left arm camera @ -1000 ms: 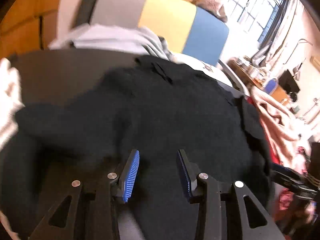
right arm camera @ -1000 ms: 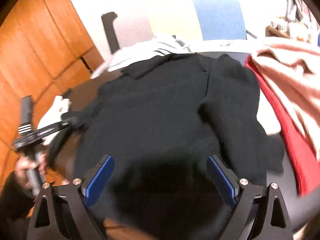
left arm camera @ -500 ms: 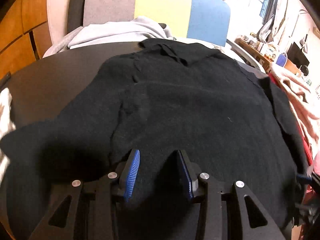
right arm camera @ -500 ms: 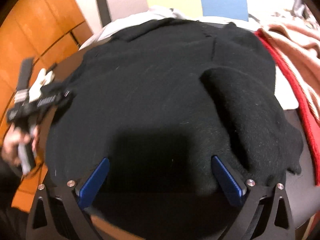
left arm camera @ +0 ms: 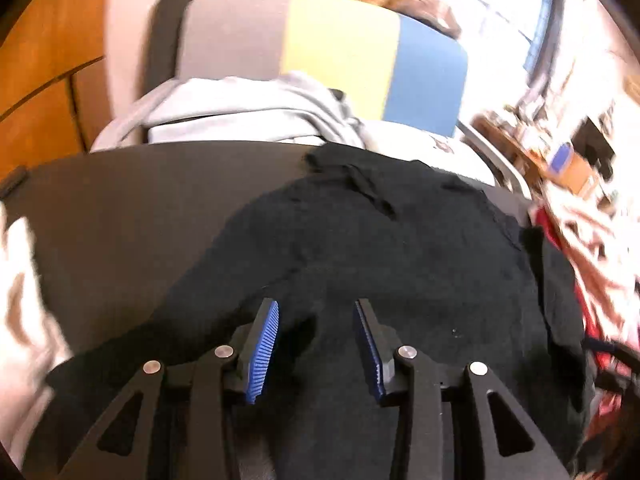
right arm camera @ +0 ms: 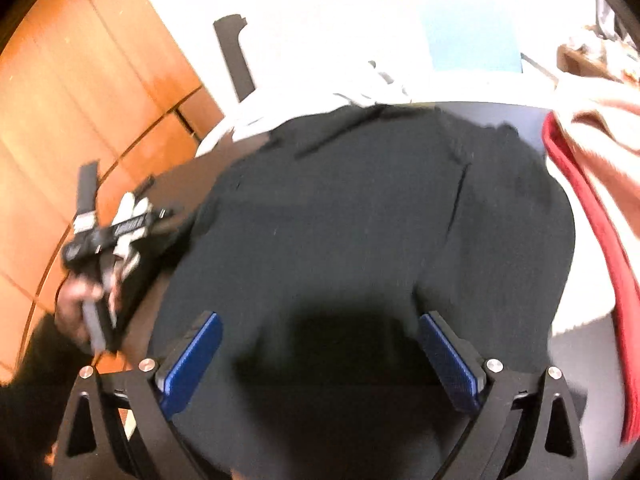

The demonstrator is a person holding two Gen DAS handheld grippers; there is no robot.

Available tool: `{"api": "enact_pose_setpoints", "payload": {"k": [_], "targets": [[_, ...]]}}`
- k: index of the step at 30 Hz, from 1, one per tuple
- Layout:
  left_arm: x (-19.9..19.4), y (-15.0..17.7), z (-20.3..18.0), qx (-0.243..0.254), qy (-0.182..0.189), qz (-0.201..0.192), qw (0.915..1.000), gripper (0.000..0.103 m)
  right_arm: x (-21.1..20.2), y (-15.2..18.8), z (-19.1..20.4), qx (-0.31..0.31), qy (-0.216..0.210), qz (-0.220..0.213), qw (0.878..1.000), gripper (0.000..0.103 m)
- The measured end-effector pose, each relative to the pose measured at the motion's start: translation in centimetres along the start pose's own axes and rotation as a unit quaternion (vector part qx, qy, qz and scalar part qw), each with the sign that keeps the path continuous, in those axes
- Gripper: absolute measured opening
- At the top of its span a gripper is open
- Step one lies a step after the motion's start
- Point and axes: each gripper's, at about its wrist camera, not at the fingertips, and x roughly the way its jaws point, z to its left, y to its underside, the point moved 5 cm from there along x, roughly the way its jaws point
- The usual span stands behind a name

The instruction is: Fold clothes

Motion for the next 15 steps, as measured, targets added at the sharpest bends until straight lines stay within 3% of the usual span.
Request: {"api": "enact_pose_setpoints", "payload": {"k": [4,6,7,9,11,13,15], "targets": [[3.8,0.8,-1.0,0.038,-0.017,0.033,0.9986,0.039,4.2,-1.1,-0.9,-0.018,0.007,0.058,0.998,0.099],[4.1,1.6,-0.4,0.051,-0.037,0.029,0.9976,0.042,6.3,-1.3,-2.6,-0.034,0.06,0.089,0.994,0.092],[3.9,1.7,0.1,0.049,-0.036,0.027,0.9978,0.043,6.3,-1.6,-3.9,-0.047,0.111,0.087,0.989,0.081],[3.6,1.7,1.0,0.038,-0.026,0.028,0.9986,0.043,3.5,-2.5,-7.3,-0.082,0.259,0.048,0.961,0.067],[3.3,1.8,1.4,0.039,-0.026,0.03,0.9985,0.043,-0.7,-3.5,-10.8,-0.071,0.375,-0.002,0.924,0.067],[3.2,1.8,1.3,0.042,-0.029,0.032,0.9982,0.043,-6.2,-4.1,-14.4,-0.01,0.448,-0.058,0.892,0.07],[2.7,1.7,1.1,0.036,-0.031,0.032,0.9984,0.043,-10.8,-4.2,-15.9,0.047,0.471,-0.114,0.873,0.071]]}}
